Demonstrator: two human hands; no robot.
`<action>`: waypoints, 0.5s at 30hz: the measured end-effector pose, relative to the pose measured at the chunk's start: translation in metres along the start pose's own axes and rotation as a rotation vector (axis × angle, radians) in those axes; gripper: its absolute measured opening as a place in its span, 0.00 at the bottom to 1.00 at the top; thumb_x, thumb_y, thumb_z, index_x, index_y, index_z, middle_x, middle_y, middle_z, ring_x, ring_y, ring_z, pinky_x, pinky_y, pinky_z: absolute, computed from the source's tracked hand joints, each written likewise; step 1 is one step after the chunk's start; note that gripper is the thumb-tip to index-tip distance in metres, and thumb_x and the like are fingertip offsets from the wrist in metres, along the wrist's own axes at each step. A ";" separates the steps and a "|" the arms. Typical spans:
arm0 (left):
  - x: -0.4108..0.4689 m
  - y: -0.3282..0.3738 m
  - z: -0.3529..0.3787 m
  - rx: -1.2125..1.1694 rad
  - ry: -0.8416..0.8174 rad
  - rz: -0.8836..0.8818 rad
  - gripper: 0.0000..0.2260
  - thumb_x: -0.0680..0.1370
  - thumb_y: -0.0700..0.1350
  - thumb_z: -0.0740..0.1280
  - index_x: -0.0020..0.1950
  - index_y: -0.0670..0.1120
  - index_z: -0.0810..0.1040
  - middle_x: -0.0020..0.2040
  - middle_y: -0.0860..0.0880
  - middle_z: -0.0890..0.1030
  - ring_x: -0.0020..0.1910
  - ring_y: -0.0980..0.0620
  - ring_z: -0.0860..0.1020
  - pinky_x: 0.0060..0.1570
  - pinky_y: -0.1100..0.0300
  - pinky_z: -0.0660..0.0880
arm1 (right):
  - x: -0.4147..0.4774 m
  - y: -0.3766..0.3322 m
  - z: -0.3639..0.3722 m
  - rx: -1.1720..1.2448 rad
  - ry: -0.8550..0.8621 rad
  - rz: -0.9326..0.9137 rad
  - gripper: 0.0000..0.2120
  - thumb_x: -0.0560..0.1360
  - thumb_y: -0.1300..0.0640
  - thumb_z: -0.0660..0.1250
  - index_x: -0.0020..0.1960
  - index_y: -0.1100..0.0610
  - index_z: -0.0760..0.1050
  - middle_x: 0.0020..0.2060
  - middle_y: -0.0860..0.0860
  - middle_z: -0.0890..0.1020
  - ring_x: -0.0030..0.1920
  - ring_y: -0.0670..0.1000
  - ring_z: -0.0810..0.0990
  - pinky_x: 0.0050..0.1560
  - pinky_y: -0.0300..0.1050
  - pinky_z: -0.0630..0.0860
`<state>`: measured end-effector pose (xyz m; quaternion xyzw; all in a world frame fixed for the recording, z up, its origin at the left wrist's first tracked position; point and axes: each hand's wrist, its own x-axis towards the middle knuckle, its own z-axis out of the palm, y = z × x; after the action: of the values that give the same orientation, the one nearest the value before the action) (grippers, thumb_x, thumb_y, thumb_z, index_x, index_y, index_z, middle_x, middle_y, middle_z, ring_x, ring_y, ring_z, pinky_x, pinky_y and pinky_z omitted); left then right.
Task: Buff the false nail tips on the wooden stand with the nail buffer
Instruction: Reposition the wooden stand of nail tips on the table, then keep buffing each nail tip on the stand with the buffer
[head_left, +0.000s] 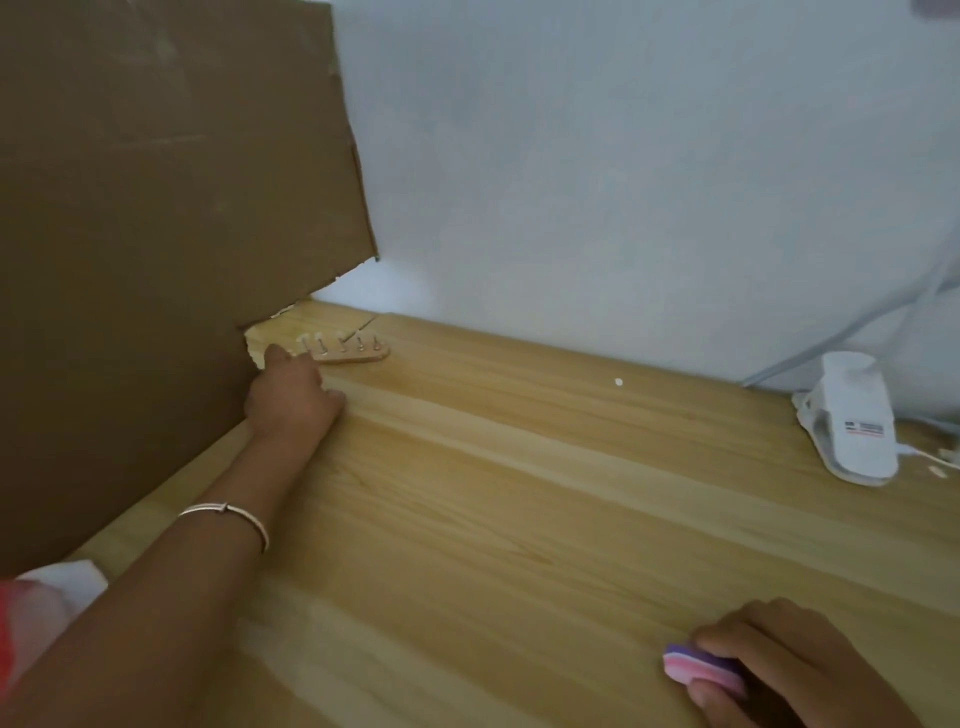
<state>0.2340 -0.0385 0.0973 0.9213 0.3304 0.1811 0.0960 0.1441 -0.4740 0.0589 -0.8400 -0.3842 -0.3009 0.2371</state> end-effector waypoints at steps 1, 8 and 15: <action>-0.007 0.001 -0.002 0.013 -0.004 0.021 0.10 0.70 0.47 0.71 0.47 0.43 0.77 0.57 0.42 0.69 0.45 0.39 0.77 0.46 0.52 0.75 | 0.001 0.000 0.000 -0.002 -0.003 -0.002 0.32 0.83 0.37 0.51 0.34 0.52 0.83 0.31 0.45 0.80 0.37 0.42 0.70 0.38 0.36 0.68; -0.082 0.019 -0.024 0.106 -0.067 0.332 0.06 0.74 0.46 0.66 0.48 0.45 0.75 0.55 0.48 0.69 0.42 0.47 0.75 0.41 0.53 0.77 | 0.000 -0.014 -0.023 0.146 -0.169 0.215 0.21 0.78 0.33 0.59 0.45 0.46 0.83 0.38 0.37 0.79 0.42 0.38 0.76 0.45 0.34 0.72; -0.198 0.060 -0.045 -0.254 -0.338 0.895 0.10 0.74 0.39 0.67 0.48 0.53 0.82 0.63 0.57 0.68 0.48 0.53 0.79 0.50 0.57 0.77 | 0.010 -0.008 -0.057 0.336 0.031 0.615 0.08 0.76 0.41 0.67 0.51 0.41 0.79 0.47 0.35 0.80 0.48 0.37 0.77 0.44 0.38 0.71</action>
<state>0.1088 -0.2090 0.1030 0.9704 -0.1425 0.0913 0.1726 0.1244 -0.5002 0.1077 -0.8610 -0.1535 -0.1605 0.4576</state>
